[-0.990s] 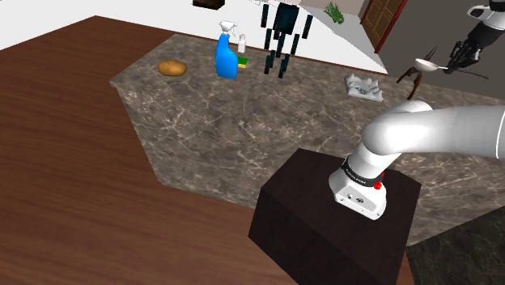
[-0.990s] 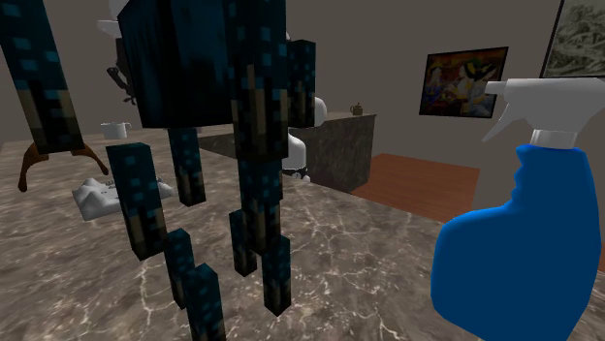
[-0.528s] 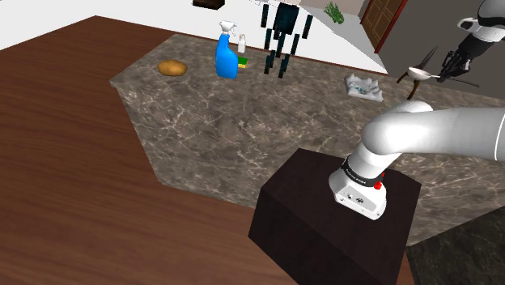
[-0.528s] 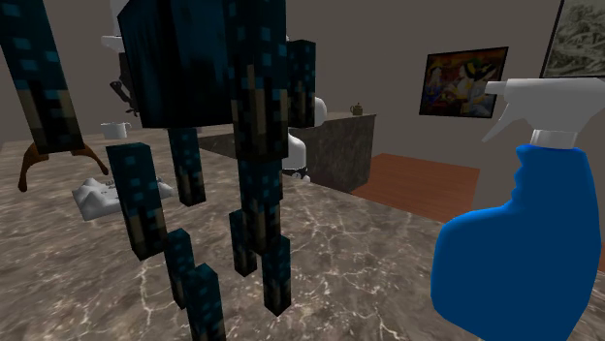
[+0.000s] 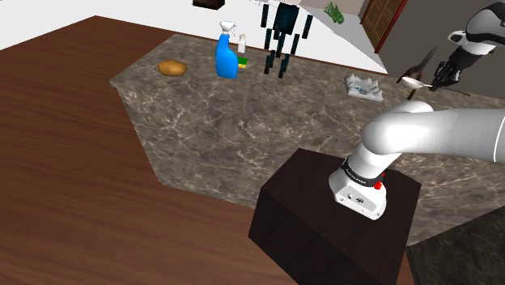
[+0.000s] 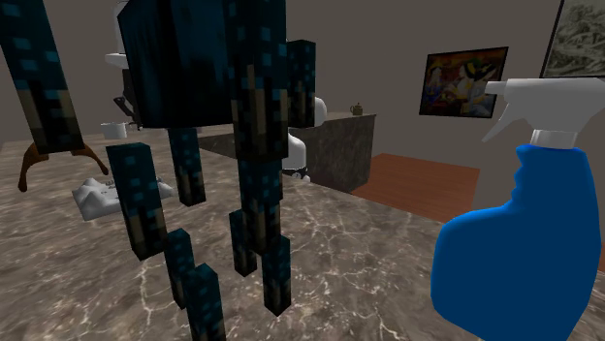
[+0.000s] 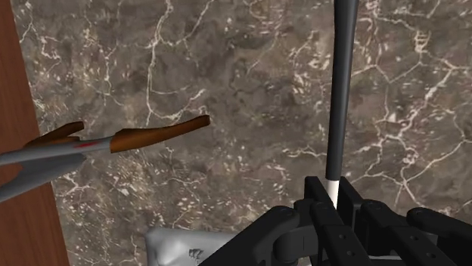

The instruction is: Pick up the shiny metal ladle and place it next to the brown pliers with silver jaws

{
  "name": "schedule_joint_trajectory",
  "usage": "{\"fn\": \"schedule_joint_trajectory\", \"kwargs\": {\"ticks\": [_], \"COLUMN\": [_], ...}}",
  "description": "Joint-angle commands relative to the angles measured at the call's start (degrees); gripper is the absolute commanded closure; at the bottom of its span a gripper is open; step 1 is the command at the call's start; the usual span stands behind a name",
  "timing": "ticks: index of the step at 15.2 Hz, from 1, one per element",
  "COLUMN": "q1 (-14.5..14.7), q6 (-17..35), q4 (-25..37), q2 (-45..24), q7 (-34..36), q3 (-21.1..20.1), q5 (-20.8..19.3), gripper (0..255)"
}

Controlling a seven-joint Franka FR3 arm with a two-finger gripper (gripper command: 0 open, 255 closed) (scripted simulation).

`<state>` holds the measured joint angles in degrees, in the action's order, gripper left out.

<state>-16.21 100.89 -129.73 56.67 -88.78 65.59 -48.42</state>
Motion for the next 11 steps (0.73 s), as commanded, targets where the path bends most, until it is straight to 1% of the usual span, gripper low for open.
{"fn": "schedule_joint_trajectory", "kwargs": {"ticks": [1,11], "q1": [0.2,0.7], "q6": [1.3,7.2], "q4": [-0.9,-5.2], "q2": [0.1,0.4], "q7": [0.3,1.5], "q3": [1.2,7.2], "q5": [-0.9,-5.4], "gripper": [255,255]}}
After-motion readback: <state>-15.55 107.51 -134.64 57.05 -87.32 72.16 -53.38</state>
